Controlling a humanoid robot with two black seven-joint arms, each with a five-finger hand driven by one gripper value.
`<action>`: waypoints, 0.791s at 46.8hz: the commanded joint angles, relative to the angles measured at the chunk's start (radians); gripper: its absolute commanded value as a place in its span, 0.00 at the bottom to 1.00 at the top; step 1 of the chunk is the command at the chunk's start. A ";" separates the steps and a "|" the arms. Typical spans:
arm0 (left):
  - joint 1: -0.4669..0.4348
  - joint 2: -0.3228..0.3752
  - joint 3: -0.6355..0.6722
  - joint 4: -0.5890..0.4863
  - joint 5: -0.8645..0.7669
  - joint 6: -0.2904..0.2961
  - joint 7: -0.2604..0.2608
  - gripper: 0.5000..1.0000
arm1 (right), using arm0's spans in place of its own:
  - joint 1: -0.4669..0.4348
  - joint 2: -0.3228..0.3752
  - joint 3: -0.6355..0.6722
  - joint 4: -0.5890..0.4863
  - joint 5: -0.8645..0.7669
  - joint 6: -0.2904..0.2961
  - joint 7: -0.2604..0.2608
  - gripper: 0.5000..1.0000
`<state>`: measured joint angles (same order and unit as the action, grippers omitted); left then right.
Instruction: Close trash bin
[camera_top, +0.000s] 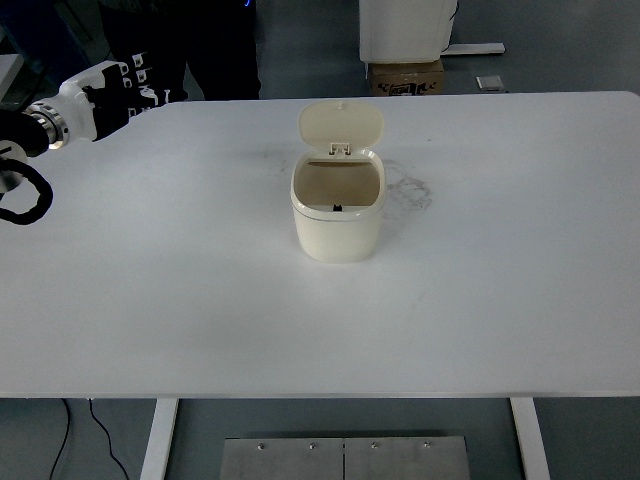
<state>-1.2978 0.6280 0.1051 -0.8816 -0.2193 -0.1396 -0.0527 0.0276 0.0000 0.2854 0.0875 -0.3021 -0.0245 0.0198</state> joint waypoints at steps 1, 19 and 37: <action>-0.037 0.001 0.037 -0.011 0.000 0.000 0.056 1.00 | 0.000 0.000 0.000 0.000 0.000 0.000 0.000 0.98; -0.251 0.013 0.113 -0.106 0.001 -0.018 0.227 1.00 | 0.000 0.000 0.000 0.000 0.000 0.000 0.000 0.98; -0.345 -0.034 0.111 -0.169 0.138 -0.106 0.335 1.00 | 0.000 0.000 0.000 0.000 0.000 0.000 0.000 0.98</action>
<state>-1.6343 0.6051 0.2171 -1.0506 -0.1281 -0.2297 0.2830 0.0276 0.0000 0.2853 0.0874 -0.3021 -0.0245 0.0199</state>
